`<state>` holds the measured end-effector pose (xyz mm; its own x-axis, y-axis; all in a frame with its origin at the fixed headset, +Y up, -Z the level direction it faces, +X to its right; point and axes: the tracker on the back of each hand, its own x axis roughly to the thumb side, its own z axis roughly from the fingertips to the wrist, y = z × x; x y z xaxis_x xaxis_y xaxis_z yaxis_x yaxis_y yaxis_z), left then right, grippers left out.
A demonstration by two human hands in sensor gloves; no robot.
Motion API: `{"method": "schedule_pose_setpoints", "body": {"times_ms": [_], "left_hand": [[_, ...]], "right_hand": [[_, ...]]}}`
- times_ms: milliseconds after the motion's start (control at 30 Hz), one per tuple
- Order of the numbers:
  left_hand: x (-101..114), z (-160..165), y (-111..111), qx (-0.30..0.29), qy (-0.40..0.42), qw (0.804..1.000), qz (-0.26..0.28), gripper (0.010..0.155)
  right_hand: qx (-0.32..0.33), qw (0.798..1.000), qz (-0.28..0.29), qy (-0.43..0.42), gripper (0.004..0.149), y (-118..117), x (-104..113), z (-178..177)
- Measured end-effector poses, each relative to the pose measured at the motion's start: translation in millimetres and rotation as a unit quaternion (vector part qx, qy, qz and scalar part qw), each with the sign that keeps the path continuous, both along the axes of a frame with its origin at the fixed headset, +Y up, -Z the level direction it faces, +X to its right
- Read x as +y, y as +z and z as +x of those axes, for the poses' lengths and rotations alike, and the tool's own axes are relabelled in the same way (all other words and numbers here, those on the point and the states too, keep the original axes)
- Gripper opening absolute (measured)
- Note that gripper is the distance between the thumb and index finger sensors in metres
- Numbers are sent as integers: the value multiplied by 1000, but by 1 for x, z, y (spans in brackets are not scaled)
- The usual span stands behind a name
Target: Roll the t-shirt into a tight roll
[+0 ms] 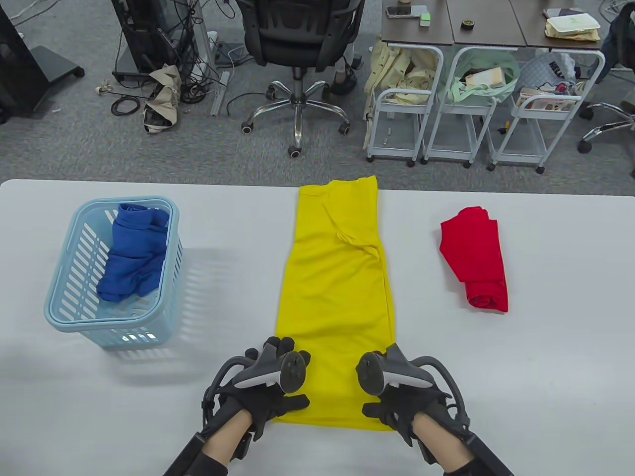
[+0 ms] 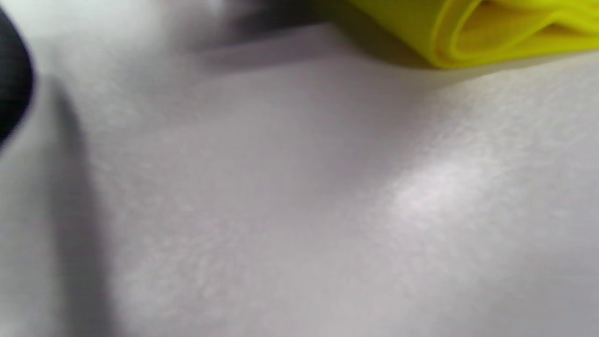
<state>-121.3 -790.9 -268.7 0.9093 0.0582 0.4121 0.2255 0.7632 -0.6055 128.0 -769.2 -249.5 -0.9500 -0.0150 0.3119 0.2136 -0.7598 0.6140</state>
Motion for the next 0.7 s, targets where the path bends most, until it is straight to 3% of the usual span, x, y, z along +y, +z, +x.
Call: {"method": "schedule_pose_setpoints", "body": {"times_ms": [100,267,400,567,700], "left_hand": [[2,0,-1,-11,-6,1000,7,82],[11,-5,-1,-20,9,999,34,82],[35,-18,2,-3,69,995,78,82],[71,-30,11,0,129,978,164,61],[72,-25,15,-18,141,977,159,50]], "right_hand": [[-27,997,-26,-71,80,-2,-3,15],[-34,998,11,-43,85,-6,7,23],[-25,997,55,-48,86,-2,24,26],[12,994,90,-64,86,5,35,18],[30,994,84,-68,84,7,30,12]]}}
